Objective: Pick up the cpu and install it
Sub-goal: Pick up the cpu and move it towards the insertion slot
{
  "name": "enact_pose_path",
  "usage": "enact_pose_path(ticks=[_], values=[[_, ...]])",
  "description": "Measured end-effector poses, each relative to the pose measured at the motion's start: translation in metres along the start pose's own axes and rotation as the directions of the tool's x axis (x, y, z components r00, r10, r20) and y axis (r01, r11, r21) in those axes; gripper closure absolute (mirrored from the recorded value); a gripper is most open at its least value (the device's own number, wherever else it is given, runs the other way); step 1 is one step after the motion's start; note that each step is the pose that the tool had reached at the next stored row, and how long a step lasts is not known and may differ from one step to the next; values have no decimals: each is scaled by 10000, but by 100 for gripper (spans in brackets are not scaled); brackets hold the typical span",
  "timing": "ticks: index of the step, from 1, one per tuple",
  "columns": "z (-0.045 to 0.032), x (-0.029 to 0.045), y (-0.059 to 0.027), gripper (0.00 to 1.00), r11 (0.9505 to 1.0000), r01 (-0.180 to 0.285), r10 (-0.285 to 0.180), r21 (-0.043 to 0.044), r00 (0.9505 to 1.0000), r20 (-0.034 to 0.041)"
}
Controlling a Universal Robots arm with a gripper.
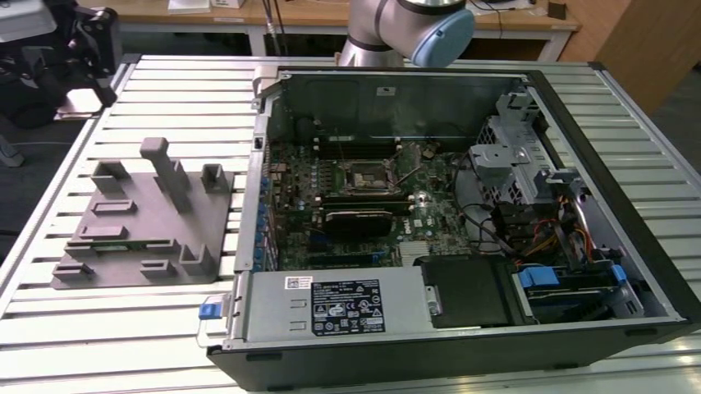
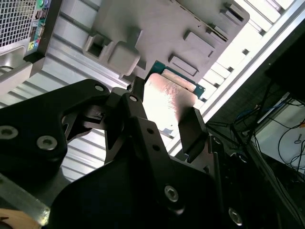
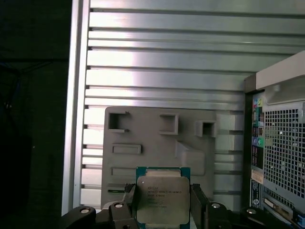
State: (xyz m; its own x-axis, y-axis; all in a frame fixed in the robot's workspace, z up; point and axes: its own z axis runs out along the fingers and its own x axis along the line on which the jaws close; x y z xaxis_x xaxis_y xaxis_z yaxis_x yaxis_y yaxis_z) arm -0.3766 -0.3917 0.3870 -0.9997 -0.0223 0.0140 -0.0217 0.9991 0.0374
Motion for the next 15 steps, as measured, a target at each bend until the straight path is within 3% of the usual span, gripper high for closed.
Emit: enact_pose_path(ticks=[15], values=[[-1,-52,-1,46,10000,0,0,0,10000,0]])
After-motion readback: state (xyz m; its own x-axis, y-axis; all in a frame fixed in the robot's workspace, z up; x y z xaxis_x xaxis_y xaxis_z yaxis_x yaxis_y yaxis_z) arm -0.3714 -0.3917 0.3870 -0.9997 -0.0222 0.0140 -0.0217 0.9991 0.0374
